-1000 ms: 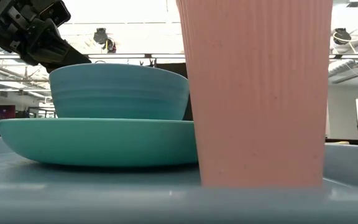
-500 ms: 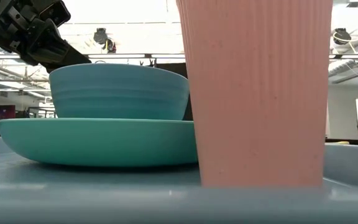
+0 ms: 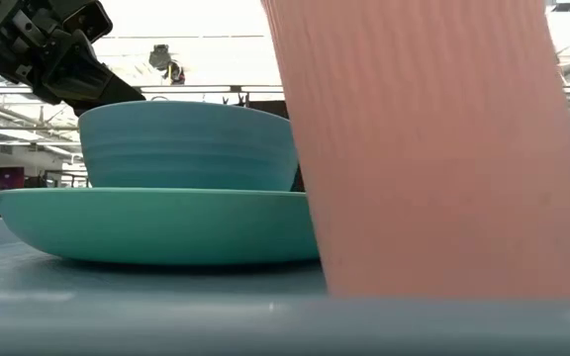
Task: Set up tray
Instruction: Put the pink cup on the blue tray to the bottom right of the light blue plate, then adjust the blue bowl on the light blue plate
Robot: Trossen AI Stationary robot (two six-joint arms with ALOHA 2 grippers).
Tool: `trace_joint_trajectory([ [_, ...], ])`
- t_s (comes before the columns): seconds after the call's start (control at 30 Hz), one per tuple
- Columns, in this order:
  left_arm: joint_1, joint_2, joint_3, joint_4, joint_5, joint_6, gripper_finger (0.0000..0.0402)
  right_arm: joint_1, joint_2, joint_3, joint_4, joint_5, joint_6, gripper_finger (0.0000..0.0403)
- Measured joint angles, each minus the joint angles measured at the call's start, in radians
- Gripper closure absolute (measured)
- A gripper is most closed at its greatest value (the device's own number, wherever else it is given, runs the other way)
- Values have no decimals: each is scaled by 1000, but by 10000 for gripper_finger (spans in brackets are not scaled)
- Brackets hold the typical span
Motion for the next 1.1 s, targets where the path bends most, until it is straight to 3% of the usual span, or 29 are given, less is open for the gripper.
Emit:
trace_joint_trajectory([
  [0.47,0,0,0,-1,0,0,325,6,1,0,31,-22,-10,403],
  [0.63,0,0,0,-2,0,0,325,6,1,0,36,14,-24,403],
  [1.1,2,0,0,-1,-10,-7,325,66,-75,0,52,435,-152,403],
])
